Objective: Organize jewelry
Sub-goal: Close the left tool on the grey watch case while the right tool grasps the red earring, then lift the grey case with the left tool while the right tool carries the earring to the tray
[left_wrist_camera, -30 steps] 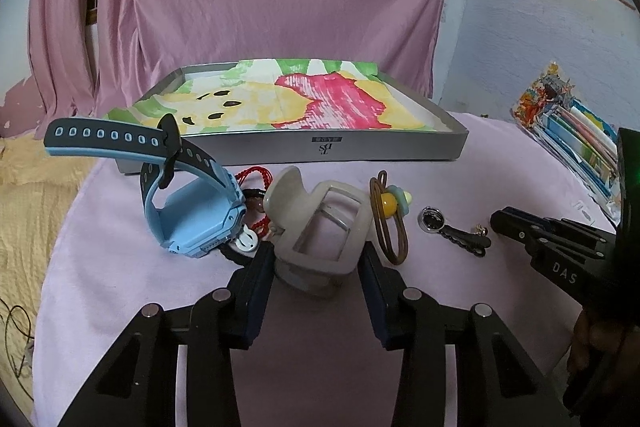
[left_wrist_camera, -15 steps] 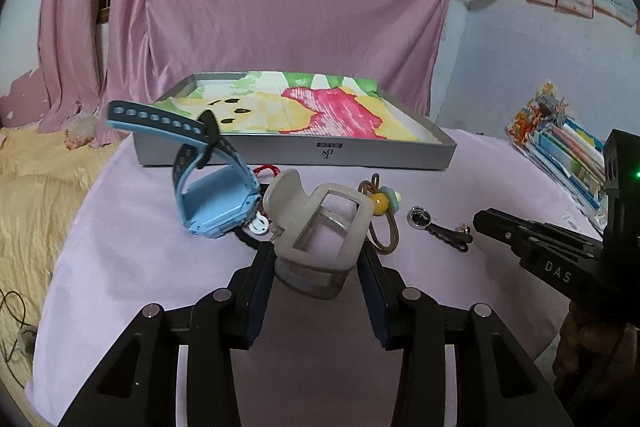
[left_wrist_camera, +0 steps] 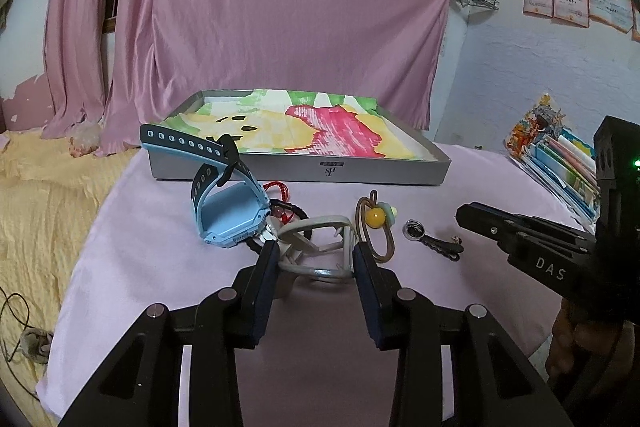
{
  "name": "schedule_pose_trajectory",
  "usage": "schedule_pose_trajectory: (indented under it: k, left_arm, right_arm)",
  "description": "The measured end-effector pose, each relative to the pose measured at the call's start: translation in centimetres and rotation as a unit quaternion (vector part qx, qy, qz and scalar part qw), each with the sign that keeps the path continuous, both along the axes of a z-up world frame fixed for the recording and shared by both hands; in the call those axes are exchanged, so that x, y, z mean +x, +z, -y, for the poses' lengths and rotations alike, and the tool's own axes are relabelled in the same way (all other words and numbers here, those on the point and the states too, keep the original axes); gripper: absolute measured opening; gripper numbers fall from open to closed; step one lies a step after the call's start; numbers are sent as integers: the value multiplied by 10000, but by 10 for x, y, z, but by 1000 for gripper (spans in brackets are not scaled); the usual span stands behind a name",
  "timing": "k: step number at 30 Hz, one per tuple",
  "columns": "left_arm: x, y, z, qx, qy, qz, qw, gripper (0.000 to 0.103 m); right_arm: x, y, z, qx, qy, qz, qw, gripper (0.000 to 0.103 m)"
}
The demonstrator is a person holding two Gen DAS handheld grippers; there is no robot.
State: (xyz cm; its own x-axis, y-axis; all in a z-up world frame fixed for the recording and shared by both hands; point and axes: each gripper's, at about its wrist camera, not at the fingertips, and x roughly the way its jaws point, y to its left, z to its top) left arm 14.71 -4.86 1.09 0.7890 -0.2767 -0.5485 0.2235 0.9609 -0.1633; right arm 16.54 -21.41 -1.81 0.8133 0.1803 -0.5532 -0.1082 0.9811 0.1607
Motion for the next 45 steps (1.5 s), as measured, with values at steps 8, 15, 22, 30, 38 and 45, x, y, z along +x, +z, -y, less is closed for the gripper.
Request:
schedule_pose_trajectory:
  k: [8,15,22,30,38,45]
  left_arm:
    - [-5,-2,4,131,-119,4,9998,35]
    - [-9,-2,12,423,-307,-64,9986,35]
    - [-10,-1,14,575,-368,-113,9976,36]
    - [-1,-16,15,554,-340,-578,9962,35]
    - [-5,-14,13,444,-330,-376,9978,34]
    - [-15,-1,11,260,-288,101,9992,34]
  right_arm:
    - [-2,0,0,30,14,13,10000,11]
    - [-3,0,-2,49,32,6,10000,11]
    - [-3,-2,-3,73,46,-1,10000,11]
    - [-4,-2,-2,79,41,-9,10000,11]
    - [-5,-3,-1,100,38,-20,9999,11]
    - [-5,-1,-1,122,60,51,9999,11]
